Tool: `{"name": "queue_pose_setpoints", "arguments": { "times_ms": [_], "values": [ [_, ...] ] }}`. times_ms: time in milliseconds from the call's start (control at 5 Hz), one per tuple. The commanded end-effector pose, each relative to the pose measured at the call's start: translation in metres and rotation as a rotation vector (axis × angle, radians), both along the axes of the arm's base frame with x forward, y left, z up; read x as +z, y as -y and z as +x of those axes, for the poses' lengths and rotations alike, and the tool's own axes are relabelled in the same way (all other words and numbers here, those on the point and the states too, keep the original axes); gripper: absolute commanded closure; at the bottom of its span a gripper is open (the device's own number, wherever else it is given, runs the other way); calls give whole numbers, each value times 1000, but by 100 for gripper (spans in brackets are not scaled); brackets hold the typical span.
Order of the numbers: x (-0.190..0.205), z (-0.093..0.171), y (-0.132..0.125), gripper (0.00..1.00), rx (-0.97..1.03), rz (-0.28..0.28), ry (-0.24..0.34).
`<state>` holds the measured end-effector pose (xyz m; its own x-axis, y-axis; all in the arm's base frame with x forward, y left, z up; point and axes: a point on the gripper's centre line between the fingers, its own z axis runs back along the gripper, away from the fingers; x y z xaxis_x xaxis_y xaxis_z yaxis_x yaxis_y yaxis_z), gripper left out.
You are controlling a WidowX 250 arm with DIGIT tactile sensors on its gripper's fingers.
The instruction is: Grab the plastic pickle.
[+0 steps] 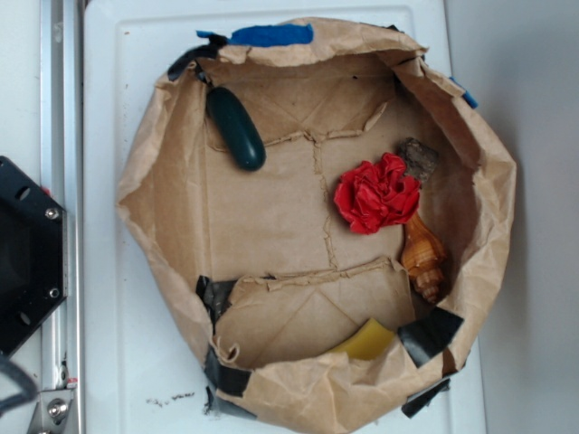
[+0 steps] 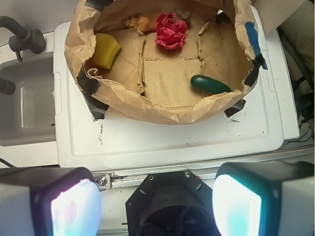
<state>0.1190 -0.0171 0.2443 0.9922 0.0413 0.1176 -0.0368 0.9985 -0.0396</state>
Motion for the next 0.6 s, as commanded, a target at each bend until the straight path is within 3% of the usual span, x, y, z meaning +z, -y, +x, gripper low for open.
{"name": "queue_pose_setpoints", "arguments": {
  "times_ms": [0,400],
  "values": [
    [0,0,0,0,0,0,0],
    [-10,76,-8,0,26,-10,79]
  ]
}}
